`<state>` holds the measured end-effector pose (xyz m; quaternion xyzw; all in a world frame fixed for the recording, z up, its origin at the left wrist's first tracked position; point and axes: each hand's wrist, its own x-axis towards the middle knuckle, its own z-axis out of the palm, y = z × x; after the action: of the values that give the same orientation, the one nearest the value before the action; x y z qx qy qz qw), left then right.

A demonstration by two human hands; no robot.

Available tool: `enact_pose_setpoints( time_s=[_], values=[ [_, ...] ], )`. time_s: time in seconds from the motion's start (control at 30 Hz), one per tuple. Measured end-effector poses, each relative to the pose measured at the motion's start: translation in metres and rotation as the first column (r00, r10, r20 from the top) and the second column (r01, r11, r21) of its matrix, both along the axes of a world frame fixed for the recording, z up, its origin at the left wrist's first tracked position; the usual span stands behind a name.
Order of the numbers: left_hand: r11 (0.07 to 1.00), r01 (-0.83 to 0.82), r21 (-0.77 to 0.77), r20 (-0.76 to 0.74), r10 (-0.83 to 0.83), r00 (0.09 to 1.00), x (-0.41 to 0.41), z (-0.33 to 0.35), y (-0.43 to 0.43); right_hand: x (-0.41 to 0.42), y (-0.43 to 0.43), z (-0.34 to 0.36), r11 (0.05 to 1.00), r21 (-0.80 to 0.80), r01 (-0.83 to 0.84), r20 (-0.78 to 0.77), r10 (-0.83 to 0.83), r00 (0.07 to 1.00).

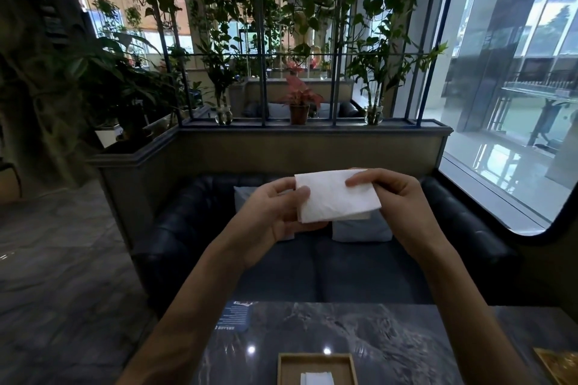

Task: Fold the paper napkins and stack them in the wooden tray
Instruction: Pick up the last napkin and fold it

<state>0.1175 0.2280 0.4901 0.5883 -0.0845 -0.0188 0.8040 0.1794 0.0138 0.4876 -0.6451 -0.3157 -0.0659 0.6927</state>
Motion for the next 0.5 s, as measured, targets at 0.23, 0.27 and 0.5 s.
enact_pose_setpoints(
  time_s=[0.23,0.27,0.5],
  values=[
    [0.950,-0.263,0.170,0.128,0.243,0.962,0.005,-0.005,0.001,0.010,0.001,-0.008,0.996,0.019,-0.087,-0.201,0.089,0.976],
    [0.941,-0.281,0.186,0.146,0.256,0.955,0.005,-0.005,0.001,0.011,0.002,-0.010,0.999,-0.009,-0.051,-0.177,0.049,0.983],
    [0.904,-0.371,0.214,0.214,0.327,0.921,0.010,-0.011,0.002,0.016,0.012,-0.020,0.998,0.029,0.053,-0.133,-0.048,0.990]
  ],
)
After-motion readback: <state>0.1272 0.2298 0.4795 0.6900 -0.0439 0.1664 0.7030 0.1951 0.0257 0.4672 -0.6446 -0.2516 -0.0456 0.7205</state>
